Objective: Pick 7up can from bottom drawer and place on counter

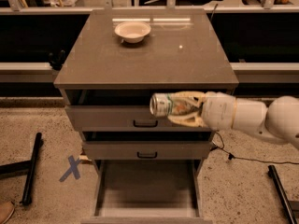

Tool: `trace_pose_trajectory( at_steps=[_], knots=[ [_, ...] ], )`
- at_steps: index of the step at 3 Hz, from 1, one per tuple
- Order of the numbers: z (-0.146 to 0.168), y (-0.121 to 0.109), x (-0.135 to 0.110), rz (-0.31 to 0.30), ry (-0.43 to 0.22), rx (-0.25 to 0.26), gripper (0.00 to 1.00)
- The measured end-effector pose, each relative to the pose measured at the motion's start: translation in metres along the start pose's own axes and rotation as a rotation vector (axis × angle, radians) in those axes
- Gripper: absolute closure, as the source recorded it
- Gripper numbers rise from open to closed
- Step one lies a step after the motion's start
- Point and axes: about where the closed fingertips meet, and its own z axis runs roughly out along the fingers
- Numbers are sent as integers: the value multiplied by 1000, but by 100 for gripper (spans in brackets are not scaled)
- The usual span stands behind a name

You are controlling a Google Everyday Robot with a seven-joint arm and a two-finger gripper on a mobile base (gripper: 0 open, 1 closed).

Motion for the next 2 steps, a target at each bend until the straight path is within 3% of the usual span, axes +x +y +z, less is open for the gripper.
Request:
trace_pose_trajectory(
  at_steps=[1, 2],
  knots=[
    [6, -52, -9, -27, 33, 57, 100],
    [6, -52, -9, -27, 33, 57, 100]
  ],
)
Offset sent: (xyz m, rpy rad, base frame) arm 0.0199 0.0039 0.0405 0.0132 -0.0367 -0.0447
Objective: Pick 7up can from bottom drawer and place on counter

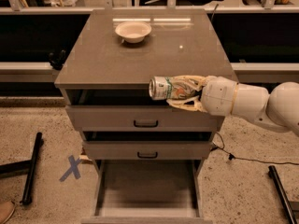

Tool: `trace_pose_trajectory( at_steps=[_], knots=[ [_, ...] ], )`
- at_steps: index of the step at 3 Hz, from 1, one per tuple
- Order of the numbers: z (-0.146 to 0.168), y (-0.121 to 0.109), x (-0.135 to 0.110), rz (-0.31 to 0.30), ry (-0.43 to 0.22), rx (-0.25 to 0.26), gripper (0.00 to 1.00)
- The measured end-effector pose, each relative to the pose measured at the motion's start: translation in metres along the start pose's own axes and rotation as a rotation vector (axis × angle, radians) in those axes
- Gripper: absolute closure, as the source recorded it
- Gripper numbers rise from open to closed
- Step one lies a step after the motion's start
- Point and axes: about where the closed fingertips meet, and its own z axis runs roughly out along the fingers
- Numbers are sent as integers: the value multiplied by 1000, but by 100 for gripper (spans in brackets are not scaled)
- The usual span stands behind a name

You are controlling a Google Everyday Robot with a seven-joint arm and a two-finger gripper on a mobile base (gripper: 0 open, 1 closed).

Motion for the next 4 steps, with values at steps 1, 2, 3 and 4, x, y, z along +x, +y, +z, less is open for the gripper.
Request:
trace_pose_trajectory(
  at_steps=[1, 2, 3, 4],
  knots=[
    [3, -18, -3, 12, -3, 30, 100],
    [8, -56, -8, 31, 5, 68, 100],
    [18, -88, 6, 86, 51, 96, 100],
    [30, -107, 33, 173, 119, 101, 100]
  ],
)
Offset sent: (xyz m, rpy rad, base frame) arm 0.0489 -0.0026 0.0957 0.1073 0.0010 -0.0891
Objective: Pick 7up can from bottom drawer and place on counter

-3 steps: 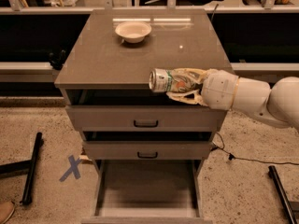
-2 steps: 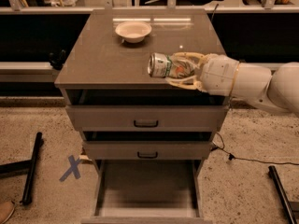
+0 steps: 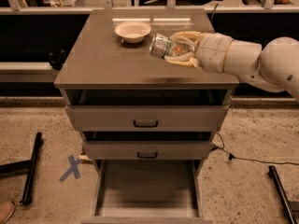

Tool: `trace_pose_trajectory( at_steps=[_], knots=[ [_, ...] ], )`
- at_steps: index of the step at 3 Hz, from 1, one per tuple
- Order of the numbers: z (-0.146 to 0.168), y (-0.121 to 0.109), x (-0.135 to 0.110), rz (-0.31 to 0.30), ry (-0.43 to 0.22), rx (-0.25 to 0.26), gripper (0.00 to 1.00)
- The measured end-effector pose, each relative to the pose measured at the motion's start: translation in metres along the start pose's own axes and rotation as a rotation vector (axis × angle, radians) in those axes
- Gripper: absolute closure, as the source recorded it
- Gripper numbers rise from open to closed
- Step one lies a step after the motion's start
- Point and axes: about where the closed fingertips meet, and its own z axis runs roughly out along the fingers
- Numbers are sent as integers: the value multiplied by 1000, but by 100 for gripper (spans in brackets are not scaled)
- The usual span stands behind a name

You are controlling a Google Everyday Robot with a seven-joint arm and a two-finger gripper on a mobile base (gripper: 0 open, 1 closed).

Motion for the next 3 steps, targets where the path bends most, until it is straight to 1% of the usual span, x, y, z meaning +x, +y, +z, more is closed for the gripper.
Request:
trace_pose_trajectory(
  at_steps=[1, 2, 3],
  knots=[
    [13, -10, 26, 91, 81, -19, 100],
    [22, -13, 53, 163, 144, -32, 100],
    [29, -11, 74, 219, 182, -41, 83]
  ],
)
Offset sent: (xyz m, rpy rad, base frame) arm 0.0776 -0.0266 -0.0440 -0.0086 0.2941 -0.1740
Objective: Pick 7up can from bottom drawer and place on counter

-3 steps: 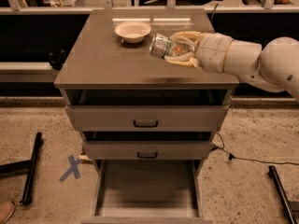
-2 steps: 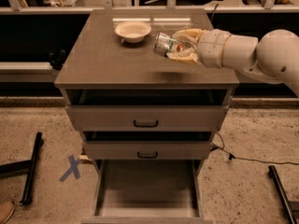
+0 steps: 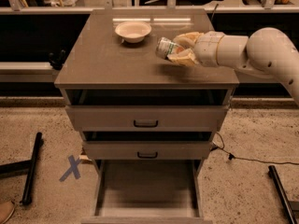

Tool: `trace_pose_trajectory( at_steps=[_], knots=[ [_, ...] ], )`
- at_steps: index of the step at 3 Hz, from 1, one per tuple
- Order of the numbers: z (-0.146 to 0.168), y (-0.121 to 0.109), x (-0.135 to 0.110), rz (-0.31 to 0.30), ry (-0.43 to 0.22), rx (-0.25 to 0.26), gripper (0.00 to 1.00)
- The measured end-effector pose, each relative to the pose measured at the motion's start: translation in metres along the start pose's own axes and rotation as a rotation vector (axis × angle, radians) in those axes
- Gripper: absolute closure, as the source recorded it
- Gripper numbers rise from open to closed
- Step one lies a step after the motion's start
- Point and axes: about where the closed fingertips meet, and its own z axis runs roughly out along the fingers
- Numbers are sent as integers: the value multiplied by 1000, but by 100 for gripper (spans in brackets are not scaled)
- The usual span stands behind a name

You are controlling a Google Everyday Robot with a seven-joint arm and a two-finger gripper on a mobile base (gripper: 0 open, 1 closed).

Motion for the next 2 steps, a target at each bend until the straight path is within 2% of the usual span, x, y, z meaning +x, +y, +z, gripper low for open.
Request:
trace_pose_trajectory(
  at_steps=[1, 2],
  knots=[
    [9, -2, 13, 35, 20, -16, 59],
    [13, -5, 24, 65, 35, -20, 28]
  ],
)
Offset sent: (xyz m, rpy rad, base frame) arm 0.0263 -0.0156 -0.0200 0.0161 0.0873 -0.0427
